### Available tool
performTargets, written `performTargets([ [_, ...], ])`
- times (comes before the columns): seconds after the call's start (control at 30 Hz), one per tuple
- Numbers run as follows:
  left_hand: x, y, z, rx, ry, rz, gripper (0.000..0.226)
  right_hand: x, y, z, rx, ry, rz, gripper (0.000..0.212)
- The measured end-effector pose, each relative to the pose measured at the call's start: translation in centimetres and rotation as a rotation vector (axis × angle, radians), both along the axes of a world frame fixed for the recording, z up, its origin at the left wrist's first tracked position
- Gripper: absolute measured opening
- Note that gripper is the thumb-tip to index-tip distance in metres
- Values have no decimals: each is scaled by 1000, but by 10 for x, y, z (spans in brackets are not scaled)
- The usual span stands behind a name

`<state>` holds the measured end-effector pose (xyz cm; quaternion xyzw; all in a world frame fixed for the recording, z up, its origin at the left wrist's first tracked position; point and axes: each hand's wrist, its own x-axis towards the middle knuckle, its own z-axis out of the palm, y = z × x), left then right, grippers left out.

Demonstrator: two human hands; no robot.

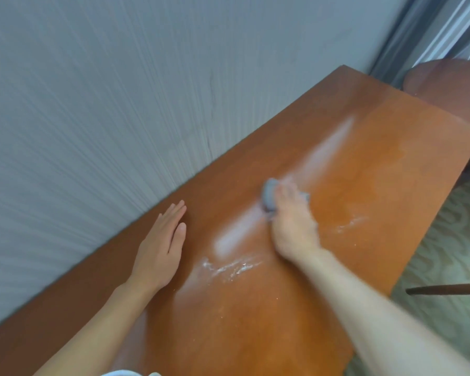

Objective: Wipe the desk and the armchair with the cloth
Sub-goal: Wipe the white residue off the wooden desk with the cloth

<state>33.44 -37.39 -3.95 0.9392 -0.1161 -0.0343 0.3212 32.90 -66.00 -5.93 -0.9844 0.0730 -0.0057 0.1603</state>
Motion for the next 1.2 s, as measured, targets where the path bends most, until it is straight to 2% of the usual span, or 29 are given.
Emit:
performTargets([
  [0.07, -11, 11, -4, -29, -16, 43, 60, -28, 89, -8, -34, -62, 259, 70],
  [0.13, -28, 21, -9, -51, -35, 68, 62, -62, 157, -3, 29, -119, 475, 66],
  [0.23, -59, 31, -15, -64, -47, 85, 59, -86, 162, 1, 50, -79, 588, 66],
  [0.3, -78, 32, -18, -34, -44, 93, 58, -85, 115, 4, 60, -76, 468, 66],
  [0.37, -90, 31, -18, -53, -33, 130, 57, -73, 32, 7, 95, -11, 197, 59],
  [0.43, -93, 29, -17, -68, -24, 146, 58, -52, -63, 6, 15, 35, -21, 57],
  [0.5, -95, 29, -18, -71, -27, 159, 57, -37, -132, 4, -42, 44, -144, 58],
  [0.53, -95, 30, -19, -77, -32, 169, 56, -32, -141, 3, -41, 50, -191, 59],
  [0.6, -93, 30, -21, -62, -39, 169, 56, -35, -100, 2, 17, -55, -229, 69],
  [0.63, -93, 30, -22, -50, -45, 167, 56, -45, -62, -10, 23, -94, -177, 72],
  [0.7, -92, 31, -24, -53, -55, 174, 56, -57, 15, -59, -194, -106, 23, 73],
  [0.73, -91, 31, -25, -68, -57, 177, 56, -53, 52, -114, -335, -151, 102, 85],
  [0.77, -90, 31, -25, -84, -54, 177, 57, -55, 95, -187, -323, -83, 240, 98],
  [0.8, -90, 30, -25, -97, -41, 176, 58, -65, 128, -224, -203, -4, 377, 104],
  [0.83, -89, 31, -24, -101, -28, 171, 59, -82, 145, -233, -94, 21, 455, 105],
  [0.87, -89, 32, -25, -99, -25, 164, 59, -99, 141, -210, -32, -39, 445, 103],
  [0.93, -89, 32, -24, -80, -34, 152, 59, -115, 97, -80, 92, -205, 337, 88],
  [1.0, -91, 32, -23, -54, -23, 150, 59, -106, 34, -6, 173, -175, 160, 68],
  [1.13, -93, 26, -22, -14, -21, 180, 62, -52, -145, -4, 61, -15, -272, 60],
  [1.2, -92, 27, -23, 33, -23, 181, 62, -46, -159, -1, 31, 12, -346, 58],
])
